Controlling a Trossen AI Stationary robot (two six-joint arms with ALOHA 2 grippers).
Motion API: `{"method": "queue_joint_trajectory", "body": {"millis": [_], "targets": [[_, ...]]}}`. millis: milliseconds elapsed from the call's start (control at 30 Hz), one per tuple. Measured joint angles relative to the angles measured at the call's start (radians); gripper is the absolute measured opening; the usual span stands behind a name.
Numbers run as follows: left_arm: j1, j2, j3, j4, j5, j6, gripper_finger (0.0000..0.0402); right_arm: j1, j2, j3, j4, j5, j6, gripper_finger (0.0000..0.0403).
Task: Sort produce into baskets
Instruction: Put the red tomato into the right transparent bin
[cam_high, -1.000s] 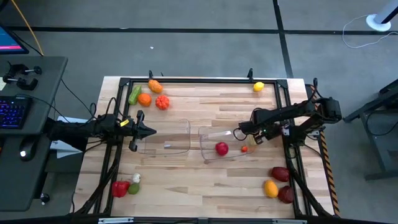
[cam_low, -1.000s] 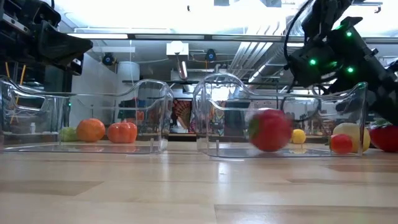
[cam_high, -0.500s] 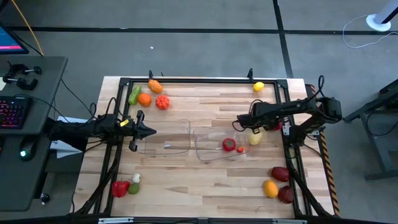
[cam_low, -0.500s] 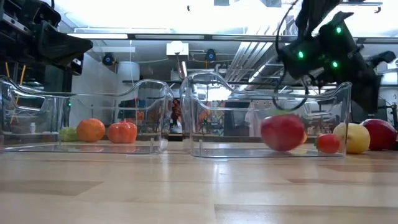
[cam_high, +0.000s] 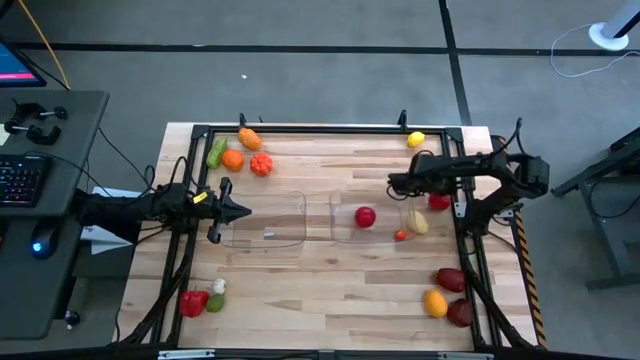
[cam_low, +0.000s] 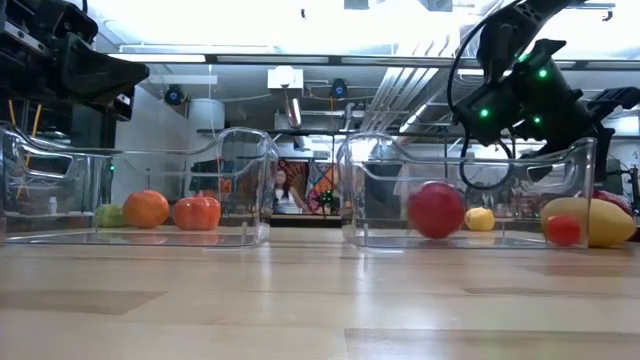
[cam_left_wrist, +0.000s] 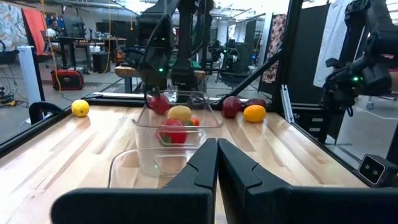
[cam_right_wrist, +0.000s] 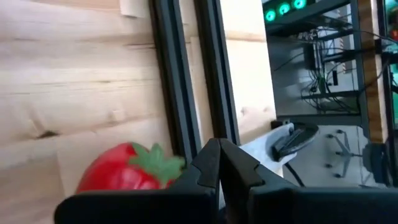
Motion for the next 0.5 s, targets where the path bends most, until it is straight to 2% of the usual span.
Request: {"method": "queue_joint_trajectory", "body": {"millis": [133,500], "targets": [[0.0,0.0,0.0,0.0,0.0,0.0,0.0,-0.005,0.0,0.0,0.0,-0.042,-0.044,0.0],[0.0,0.0,0.0,0.0,0.0,0.0,0.0,0.12,0.0,0.0,0.047,-0.243,-0.05,0.0]]}}
